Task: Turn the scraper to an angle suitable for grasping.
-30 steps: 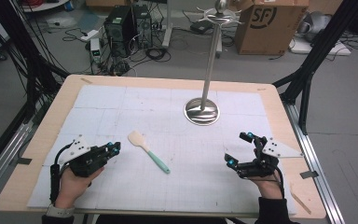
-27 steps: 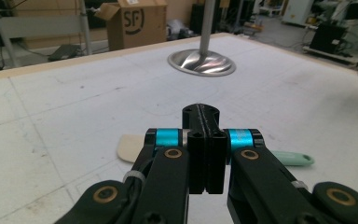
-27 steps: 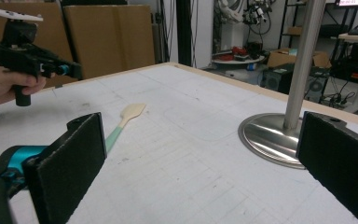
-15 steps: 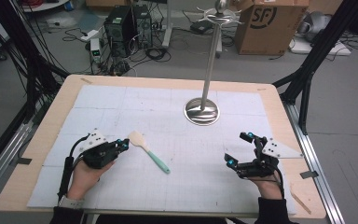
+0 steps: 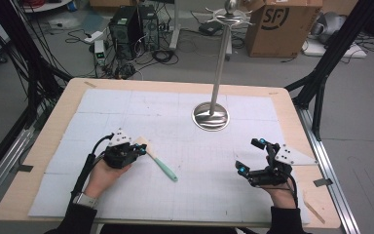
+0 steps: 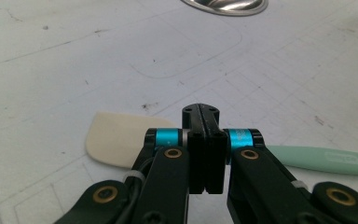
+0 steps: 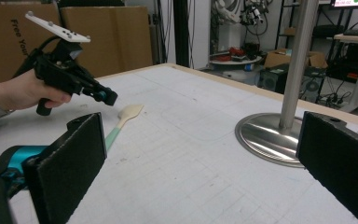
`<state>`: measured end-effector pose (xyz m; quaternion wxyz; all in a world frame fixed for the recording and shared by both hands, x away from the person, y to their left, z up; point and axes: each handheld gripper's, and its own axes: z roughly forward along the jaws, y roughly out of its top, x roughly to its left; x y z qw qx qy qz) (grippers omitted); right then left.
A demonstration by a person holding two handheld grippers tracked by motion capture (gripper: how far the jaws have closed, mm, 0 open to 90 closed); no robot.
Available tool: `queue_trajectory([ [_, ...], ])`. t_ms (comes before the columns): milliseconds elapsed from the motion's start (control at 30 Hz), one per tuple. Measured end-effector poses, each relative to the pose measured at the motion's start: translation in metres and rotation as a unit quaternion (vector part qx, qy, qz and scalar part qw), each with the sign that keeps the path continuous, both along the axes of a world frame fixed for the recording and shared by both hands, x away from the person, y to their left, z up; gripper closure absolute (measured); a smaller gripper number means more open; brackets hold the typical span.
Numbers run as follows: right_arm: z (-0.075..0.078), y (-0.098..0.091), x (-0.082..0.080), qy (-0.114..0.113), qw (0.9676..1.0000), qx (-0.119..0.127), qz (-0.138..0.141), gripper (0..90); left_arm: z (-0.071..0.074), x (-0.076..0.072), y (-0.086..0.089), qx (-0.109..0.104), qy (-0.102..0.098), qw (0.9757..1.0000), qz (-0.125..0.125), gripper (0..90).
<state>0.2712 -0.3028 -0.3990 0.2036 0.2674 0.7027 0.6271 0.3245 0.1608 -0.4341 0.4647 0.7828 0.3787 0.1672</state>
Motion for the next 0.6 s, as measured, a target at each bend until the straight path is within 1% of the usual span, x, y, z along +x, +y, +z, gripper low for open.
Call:
queue_trajectory([
  [67,0.0,0.0,0.0,0.002,1.0,0.0,0.001,0.7,-0.001,0.003,-0.004,0.008,0.01,0.9999,0.005,89.7],
  [100,0.0,0.001,0.0,0.003,1.0,-0.001,0.002,0.6,0.0,0.004,-0.008,0.02,0.012,0.9997,0.006,89.7],
  [133,0.0,0.001,0.0,0.003,1.0,-0.001,0.002,0.7,0.002,0.005,-0.011,0.025,0.009,0.9996,0.001,89.7],
  [200,0.0,0.001,0.0,0.002,1.0,-0.002,0.003,0.6,0.004,0.006,-0.018,0.027,0.001,0.9996,-0.008,89.7],
  [233,0.0,0.001,0.0,0.002,1.0,0.0,0.003,0.6,0.005,0.008,-0.022,0.03,0.002,0.9995,-0.01,89.7],
  [267,0.0,0.001,0.0,0.002,1.0,0.0,0.003,0.7,0.005,0.01,-0.025,0.04,0.004,0.9991,-0.012,89.7],
  [300,0.0,0.0,0.0,0.001,1.0,0.0,0.002,0.7,0.004,0.012,-0.028,0.046,0.005,0.9988,-0.012,89.7],
  [367,0.001,-0.001,-0.001,0.0,1.0,0.003,0.001,0.7,0.003,0.016,-0.032,0.048,0.005,0.9987,-0.017,89.7],
  [400,0.001,-0.002,-0.001,0.002,1.0,0.004,0.002,0.6,0.0,0.021,-0.034,0.053,0.01,0.9983,-0.019,89.7],
  [467,0.001,-0.002,-0.001,0.0,1.0,0.005,0.0,0.7,-0.002,0.023,-0.034,0.054,0.014,0.9983,-0.016,89.7],
  [533,0.001,-0.003,-0.001,0.002,1.0,0.007,0.0,0.6,-0.006,0.029,-0.032,0.057,0.026,0.998,-0.008,89.7],
  [567,0.001,-0.003,-0.001,0.002,1.0,0.007,0.001,0.7,-0.008,0.03,-0.032,0.058,0.029,0.9979,-0.006,89.7],
  [600,0.001,-0.003,-0.001,0.002,1.0,0.007,0.001,0.7,-0.01,0.032,-0.031,0.064,0.029,0.9975,-0.007,89.7],
])
